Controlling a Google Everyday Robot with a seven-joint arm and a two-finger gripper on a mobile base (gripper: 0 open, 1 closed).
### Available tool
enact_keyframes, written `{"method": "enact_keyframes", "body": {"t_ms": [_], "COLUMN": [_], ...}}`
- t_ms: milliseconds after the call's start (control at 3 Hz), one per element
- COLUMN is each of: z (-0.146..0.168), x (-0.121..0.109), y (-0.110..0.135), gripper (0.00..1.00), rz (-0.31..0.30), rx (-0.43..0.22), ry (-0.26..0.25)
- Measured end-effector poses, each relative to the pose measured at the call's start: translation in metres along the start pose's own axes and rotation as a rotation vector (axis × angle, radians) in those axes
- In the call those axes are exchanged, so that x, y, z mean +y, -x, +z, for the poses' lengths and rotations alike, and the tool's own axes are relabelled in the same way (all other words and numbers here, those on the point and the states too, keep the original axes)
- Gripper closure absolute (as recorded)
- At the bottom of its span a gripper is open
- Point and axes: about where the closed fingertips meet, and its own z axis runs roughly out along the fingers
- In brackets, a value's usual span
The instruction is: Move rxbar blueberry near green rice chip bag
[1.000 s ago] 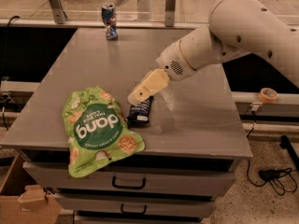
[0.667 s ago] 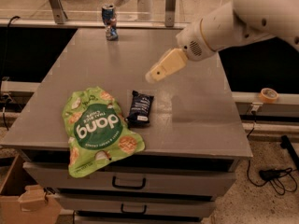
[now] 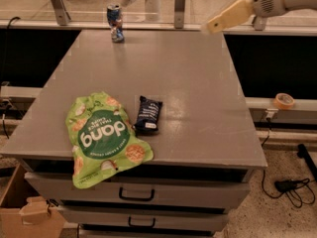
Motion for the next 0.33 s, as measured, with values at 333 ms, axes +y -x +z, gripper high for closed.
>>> {"method": "enact_keyframes", "body": {"t_ms": [333], "z": [-0.0089], "x": [-0.0094], "y": [0.0149], "gripper": [0.0], "rz": [-0.03], "rx": [-0.025], "ry": [-0.022]}}
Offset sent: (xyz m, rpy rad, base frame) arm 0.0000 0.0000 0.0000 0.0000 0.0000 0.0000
